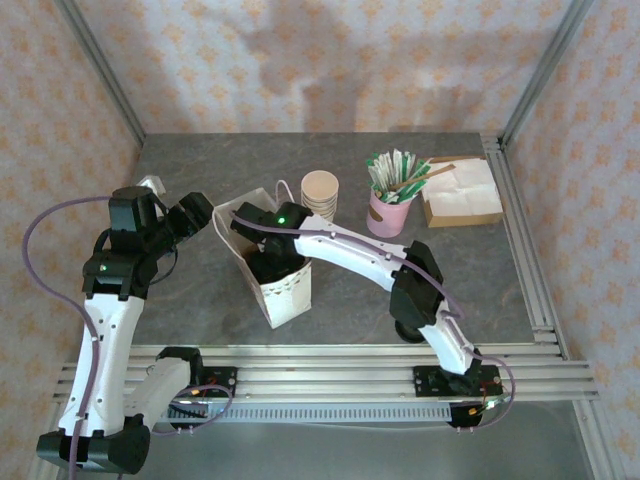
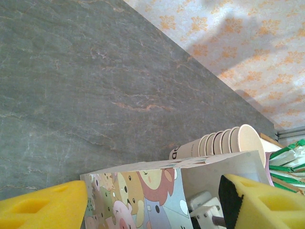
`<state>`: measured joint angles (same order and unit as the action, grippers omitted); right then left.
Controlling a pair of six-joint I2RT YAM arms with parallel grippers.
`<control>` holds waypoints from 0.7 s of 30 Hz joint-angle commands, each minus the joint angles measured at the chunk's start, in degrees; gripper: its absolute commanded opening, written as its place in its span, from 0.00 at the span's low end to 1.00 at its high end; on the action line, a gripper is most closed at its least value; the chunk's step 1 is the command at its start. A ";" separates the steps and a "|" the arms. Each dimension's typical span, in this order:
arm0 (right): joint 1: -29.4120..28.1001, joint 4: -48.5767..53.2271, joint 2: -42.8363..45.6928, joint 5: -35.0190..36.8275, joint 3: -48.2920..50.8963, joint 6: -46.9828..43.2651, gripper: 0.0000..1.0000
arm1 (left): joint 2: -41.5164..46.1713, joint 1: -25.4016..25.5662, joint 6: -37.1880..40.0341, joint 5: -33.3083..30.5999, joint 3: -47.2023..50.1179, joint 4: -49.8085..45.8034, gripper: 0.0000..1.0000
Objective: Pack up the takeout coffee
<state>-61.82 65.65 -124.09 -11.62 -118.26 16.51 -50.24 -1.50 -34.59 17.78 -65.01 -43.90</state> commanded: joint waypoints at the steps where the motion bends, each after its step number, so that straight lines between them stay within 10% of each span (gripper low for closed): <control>1: -1.76 5.72 -8.13 -3.99 7.64 1.32 0.51 | 0.47 0.15 0.02 0.41 0.41 0.57 0.74; 7: -1.80 5.90 -6.93 -3.11 5.95 1.62 0.53 | 0.49 0.22 -0.04 0.45 0.41 0.57 0.74; 21: -1.80 15.25 -6.28 3.52 -10.67 1.77 0.95 | 0.49 0.44 -0.04 0.33 0.68 0.50 0.74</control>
<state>-63.13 75.05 -128.64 -9.19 -128.25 17.39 -50.24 -1.50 -34.59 17.78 -65.01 -43.92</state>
